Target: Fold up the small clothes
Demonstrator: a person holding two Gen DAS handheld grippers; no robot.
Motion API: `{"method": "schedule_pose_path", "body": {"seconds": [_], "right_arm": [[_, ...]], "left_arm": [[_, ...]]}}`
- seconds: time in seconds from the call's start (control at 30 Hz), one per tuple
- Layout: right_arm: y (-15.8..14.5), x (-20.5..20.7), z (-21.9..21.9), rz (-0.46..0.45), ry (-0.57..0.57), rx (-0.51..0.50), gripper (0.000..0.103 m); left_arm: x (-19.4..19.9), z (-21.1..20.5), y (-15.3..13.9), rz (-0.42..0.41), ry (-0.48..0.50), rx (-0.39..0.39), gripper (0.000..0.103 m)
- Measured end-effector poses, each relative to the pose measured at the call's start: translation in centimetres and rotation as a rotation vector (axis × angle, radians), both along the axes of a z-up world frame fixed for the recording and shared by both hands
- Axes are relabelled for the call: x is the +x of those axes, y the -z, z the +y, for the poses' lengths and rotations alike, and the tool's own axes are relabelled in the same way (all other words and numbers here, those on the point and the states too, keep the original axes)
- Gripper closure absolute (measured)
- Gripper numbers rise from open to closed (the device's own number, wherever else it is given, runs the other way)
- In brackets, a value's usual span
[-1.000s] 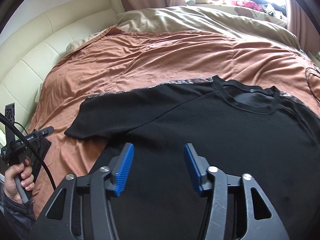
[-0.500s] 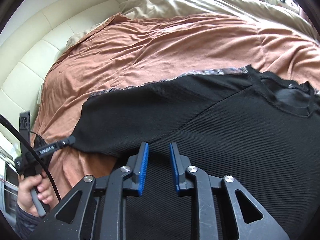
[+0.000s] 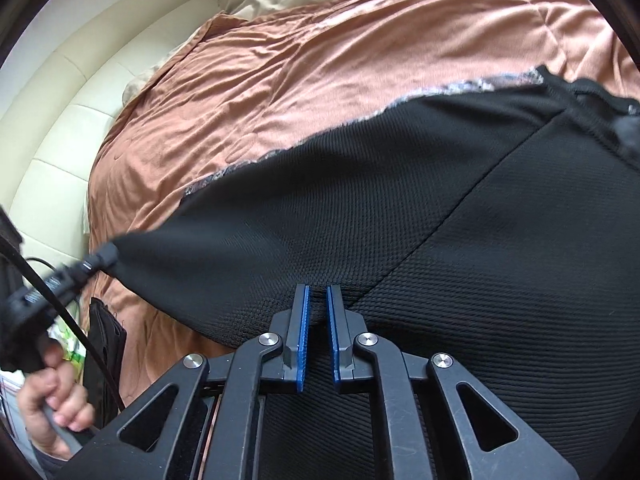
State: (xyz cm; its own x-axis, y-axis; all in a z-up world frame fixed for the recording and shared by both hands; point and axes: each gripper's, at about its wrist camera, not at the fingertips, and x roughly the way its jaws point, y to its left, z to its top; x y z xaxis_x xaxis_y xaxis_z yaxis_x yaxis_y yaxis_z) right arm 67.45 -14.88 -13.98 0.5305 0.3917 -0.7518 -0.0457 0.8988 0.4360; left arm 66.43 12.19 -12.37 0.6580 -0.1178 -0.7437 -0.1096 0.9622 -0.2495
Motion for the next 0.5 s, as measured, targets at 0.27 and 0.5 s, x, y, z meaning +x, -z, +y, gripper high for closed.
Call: {"method": "schedule_pose_path", "body": {"seconds": [0.27, 0.5], "right_arm": [[2.2, 2.2, 1.6, 0.048, -0.034, 0.164, 0.098], [0.1, 0.8, -1.3, -0.002, -0.035, 0.161, 0.094]], "left_arm": [[1.3, -3.2, -4.1, -0.077, 0.076, 0.005, 0.097], [0.7, -6.6, -6.9, -0.122, 0.154, -0.006, 0.097]]}}
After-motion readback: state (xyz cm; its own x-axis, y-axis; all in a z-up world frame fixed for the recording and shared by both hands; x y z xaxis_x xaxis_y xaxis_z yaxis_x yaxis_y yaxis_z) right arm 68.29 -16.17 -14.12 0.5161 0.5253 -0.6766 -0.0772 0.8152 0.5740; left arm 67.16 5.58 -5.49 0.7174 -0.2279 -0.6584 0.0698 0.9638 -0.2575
